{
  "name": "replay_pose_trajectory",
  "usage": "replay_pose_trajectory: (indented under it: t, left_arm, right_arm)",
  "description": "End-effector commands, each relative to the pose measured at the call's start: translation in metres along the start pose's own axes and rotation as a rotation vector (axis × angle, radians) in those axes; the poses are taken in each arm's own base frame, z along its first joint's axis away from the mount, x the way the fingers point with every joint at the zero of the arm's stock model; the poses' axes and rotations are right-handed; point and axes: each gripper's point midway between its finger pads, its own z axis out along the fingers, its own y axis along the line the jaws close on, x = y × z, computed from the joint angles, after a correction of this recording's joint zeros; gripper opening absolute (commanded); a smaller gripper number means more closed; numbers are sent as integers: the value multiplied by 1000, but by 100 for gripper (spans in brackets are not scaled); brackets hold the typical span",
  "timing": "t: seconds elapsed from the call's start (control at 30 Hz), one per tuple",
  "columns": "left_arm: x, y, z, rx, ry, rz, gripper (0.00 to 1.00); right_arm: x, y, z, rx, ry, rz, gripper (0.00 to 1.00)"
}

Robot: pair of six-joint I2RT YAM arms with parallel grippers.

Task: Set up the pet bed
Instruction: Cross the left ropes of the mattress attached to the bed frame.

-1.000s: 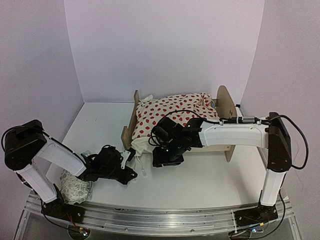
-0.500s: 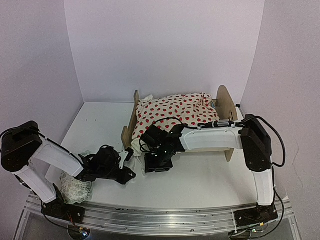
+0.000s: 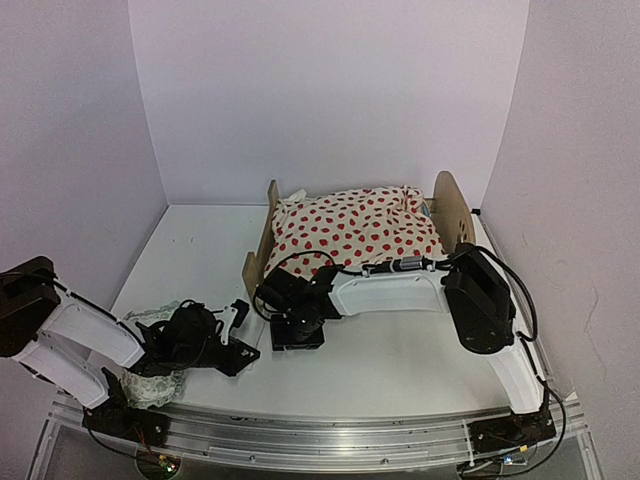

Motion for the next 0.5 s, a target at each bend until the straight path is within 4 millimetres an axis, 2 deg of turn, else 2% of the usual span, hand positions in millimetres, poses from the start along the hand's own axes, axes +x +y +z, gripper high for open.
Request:
replay_pose_trajectory:
  t: [0.0, 0.2, 0.37, 0.47]
  left_arm:
    - [-18, -11, -8, 34, -67, 34, 11]
    - [-21, -18, -10, 70, -78, 39, 11]
    - [-18, -20, -11, 90, -80, 38, 11]
    - [-17, -21, -11, 98, -80, 40, 10]
  right_arm:
    - [-11, -13, 6, 77, -52, 8, 45]
    - [4, -24, 16, 141, -5, 0, 33]
    - [14, -17, 26, 157, 23, -47, 28]
    - [17, -13, 30, 147, 37, -66, 17]
